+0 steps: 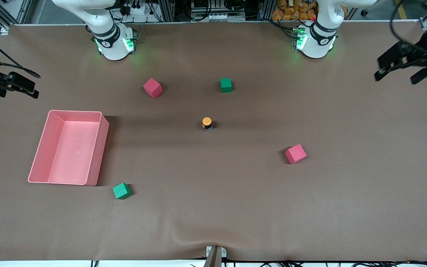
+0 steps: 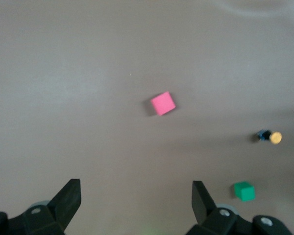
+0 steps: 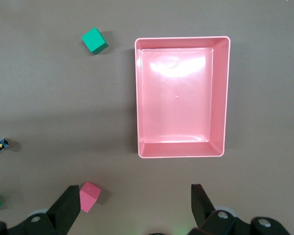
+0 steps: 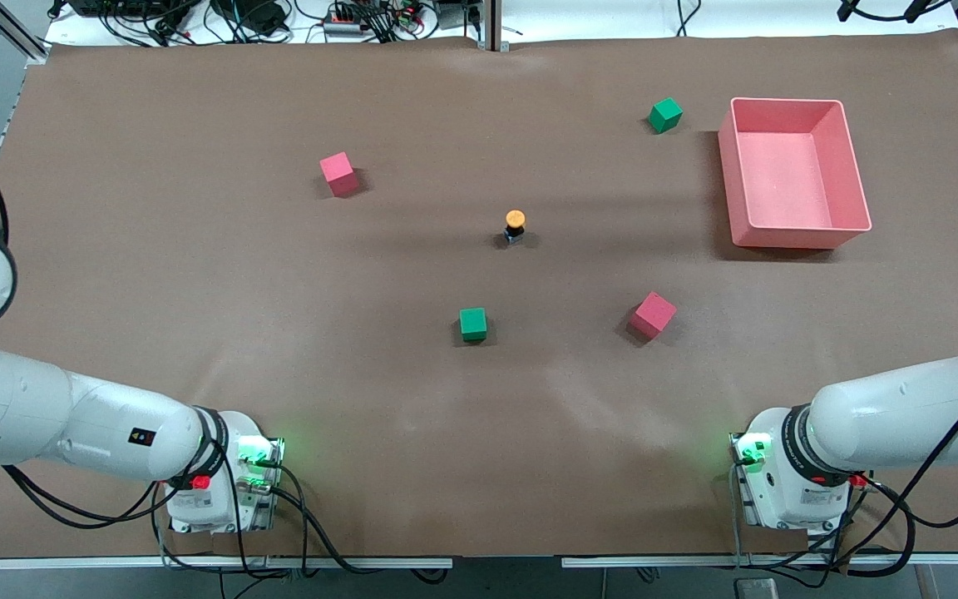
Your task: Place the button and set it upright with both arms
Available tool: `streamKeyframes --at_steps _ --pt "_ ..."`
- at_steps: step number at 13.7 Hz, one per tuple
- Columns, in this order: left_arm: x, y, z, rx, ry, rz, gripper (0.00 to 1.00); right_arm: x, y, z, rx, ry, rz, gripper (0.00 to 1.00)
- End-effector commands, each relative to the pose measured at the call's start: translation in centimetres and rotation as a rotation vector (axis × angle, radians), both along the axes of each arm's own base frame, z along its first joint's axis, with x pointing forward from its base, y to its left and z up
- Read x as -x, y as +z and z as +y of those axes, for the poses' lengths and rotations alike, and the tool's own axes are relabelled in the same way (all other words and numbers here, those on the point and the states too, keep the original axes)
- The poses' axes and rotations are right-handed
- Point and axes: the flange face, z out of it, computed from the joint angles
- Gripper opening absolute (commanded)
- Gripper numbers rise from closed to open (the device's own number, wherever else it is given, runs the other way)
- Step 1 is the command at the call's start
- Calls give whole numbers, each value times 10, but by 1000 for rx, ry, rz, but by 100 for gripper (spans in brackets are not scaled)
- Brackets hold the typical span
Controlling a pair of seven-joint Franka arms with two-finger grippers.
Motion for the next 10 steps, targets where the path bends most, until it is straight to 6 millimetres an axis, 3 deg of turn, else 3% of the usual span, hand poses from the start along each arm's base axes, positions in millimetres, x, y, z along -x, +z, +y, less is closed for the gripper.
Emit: streamKeyframes --at_steps 1,5,8,10 --pt "12 -16 -13 -57 -53 42 100 0 4 -2 12 11 -6 100" --pt "9 -52 -18 -93 -64 49 100 0 4 -2 12 11 -6 100" --pt "11 -59 3 -79 -39 63 100 0 4 -2 12 11 -6 100" --pt "9 -60 3 -70 -36 65 100 0 4 -2 7 11 -7 100"
